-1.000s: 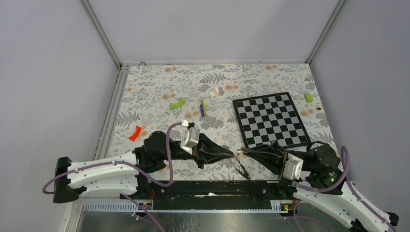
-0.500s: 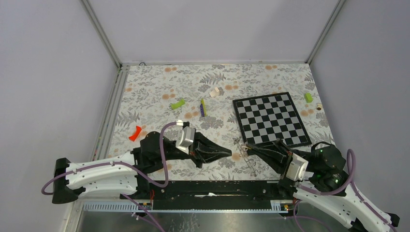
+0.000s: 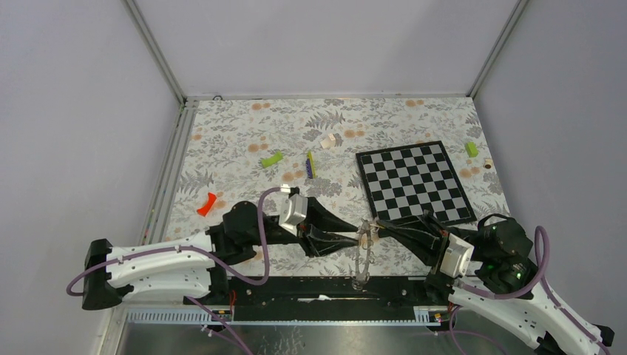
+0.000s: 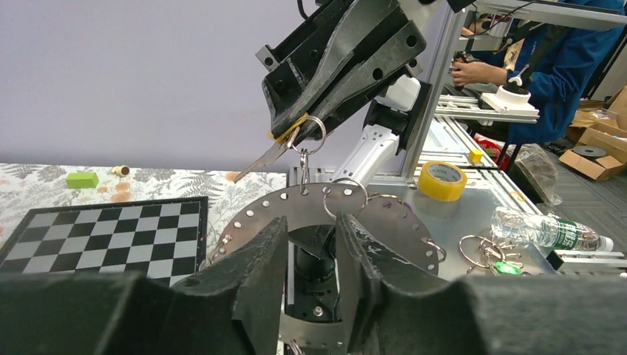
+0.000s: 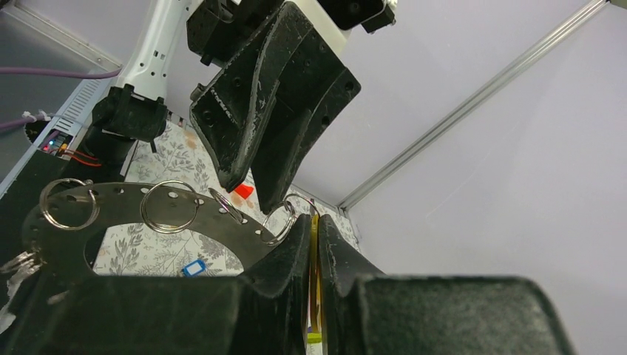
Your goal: Remove the keys from the keyring
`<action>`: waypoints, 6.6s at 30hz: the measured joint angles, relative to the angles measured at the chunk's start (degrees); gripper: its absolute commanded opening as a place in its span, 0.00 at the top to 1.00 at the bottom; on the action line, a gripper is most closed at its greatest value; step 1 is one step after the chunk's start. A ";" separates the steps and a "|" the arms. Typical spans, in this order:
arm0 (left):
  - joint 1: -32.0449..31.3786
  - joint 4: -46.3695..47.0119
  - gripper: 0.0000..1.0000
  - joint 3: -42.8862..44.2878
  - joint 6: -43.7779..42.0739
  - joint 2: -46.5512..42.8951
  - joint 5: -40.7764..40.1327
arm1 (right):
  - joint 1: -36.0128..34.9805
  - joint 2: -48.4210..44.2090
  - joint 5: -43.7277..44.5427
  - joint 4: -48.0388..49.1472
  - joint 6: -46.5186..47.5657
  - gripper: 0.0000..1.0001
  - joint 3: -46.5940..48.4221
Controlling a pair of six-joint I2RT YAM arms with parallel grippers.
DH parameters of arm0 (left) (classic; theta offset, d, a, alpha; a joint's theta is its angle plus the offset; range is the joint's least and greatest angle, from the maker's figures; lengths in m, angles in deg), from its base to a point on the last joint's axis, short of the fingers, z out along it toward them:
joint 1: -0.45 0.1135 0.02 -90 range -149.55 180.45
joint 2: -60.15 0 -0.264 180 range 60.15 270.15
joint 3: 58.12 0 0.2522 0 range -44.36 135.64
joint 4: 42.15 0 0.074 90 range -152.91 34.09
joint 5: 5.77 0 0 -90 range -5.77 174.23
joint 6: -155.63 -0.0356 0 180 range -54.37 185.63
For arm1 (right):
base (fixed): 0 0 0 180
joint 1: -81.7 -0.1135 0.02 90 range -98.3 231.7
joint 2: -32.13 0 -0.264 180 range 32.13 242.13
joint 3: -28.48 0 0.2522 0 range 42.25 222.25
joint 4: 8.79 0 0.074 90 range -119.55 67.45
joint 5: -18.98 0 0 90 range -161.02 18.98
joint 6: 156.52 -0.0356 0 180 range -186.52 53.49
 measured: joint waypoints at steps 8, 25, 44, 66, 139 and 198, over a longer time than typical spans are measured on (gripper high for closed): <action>0.00 0.13 0.60 0.42 -0.09 2.10 -0.02 | 0.00 0.02 -0.37 0.72 -0.33 1.00 -0.24; 0.00 1.01 0.55 2.89 -0.24 4.72 -0.61 | 0.00 0.42 -0.39 0.92 -0.39 1.00 -1.25; 0.00 2.27 0.64 2.91 -0.17 6.64 -1.07 | 0.00 0.39 -0.39 1.92 -0.42 1.00 -2.40; -0.11 2.14 1.00 2.91 0.22 6.32 -1.25 | 0.00 -1.88 1.03 -0.28 0.35 1.00 -2.49; -0.11 3.21 1.00 2.84 0.24 3.54 -2.99 | 0.22 -2.25 -0.37 11.63 -8.15 0.84 -10.60; -0.11 3.61 1.00 2.82 0.37 4.02 -2.91 | 0.22 -0.90 -1.79 15.26 -9.31 0.89 -11.21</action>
